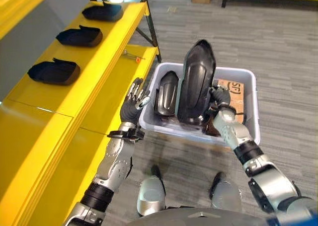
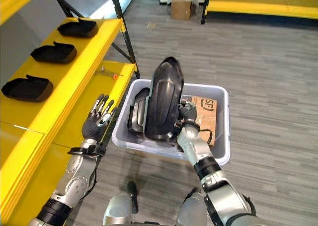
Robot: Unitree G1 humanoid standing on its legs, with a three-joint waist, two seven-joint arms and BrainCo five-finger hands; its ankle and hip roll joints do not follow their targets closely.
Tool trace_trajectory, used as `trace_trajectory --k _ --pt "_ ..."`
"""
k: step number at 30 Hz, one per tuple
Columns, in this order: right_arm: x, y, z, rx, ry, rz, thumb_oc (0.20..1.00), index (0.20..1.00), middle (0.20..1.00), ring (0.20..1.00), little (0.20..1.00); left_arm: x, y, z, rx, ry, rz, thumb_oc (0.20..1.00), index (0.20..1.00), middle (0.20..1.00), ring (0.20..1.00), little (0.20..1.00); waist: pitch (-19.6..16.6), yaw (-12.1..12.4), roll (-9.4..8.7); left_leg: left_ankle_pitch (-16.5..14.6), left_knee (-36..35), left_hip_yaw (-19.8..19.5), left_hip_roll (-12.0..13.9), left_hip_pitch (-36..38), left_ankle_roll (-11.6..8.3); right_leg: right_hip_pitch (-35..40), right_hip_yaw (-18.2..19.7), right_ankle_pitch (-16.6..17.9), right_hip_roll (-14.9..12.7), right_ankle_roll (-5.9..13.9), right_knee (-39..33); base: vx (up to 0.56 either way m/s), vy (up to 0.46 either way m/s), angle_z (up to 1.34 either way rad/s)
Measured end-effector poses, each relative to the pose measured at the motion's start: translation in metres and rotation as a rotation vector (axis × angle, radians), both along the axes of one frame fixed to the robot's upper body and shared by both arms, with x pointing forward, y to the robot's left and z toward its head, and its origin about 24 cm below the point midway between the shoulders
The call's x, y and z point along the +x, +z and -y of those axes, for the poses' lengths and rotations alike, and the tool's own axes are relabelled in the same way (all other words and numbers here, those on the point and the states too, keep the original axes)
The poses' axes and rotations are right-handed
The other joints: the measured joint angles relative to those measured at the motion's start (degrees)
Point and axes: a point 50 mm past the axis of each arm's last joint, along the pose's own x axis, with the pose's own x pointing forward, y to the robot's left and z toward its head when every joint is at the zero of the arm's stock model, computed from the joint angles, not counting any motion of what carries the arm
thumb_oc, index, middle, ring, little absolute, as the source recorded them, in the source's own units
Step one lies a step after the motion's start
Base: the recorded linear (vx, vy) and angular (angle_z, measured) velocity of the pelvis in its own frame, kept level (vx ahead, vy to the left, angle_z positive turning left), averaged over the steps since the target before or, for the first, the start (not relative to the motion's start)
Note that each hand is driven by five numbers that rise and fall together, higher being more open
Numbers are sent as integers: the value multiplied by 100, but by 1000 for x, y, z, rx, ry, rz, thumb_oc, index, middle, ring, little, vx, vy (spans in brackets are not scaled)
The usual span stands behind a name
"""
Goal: Move parts from the plastic box to the shelf.
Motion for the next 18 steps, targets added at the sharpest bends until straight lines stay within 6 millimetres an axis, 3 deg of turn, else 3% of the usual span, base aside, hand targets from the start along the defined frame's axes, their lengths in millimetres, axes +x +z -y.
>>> trace_trajectory --k 7,12,14,15,16,17,18 --pt "-9 -14 -19 47 132 -75 200 200 200 200 200 -3 -11 -6 84 27 -28 1000 1000 1000 1000 1000 -112 163 -58 -37 136 -90 -57 -208 47 45 -122 133 -90 -11 -237 10 227 7" --pt "-25 -29 -31 143 159 -138 200 200 200 200 200 -4 -10 -7 132 9 -9 1000 1000 1000 1000 1000 -256 345 -218 -225 454 -126 -215 -409 188 294 -339 488 -184 27 -812 -5 248 10" --pt "-32 -36 -43 189 172 -166 200 200 200 200 200 -4 -10 -7 135 7 -6 1000 1000 1000 1000 1000 -326 345 -302 -360 588 -93 -334 -486 316 449 -394 733 -204 -103 -1229 -85 278 1" --pt "-36 -38 -50 210 181 -176 200 200 200 200 200 -4 -10 -7 137 6 -9 1000 1000 1000 1000 1000 -334 333 -346 -444 672 -48 -434 -490 406 538 -429 963 -232 -327 -1398 -188 296 -53" --pt "-40 -39 -64 228 213 -181 200 200 200 200 200 -4 -16 -8 137 15 -30 1000 1000 1000 1000 1000 -352 443 -279 -552 561 234 -416 -459 571 351 -593 1914 -319 -194 -1581 -137 161 -77" --pt "-41 -38 -68 222 236 -178 200 200 200 200 200 -3 -16 -8 137 24 -32 1000 1000 1000 1000 1000 -354 428 -267 -572 498 371 -423 -482 639 219 -667 2326 -319 -217 -1663 -104 85 -74" --pt "-42 -37 -71 218 252 -176 200 200 200 200 200 1 -15 -8 140 27 -27 1000 1000 1000 1000 1000 -342 398 -240 -541 432 348 -442 -514 701 90 -655 2261 -334 -197 -1386 8 -49 -5"
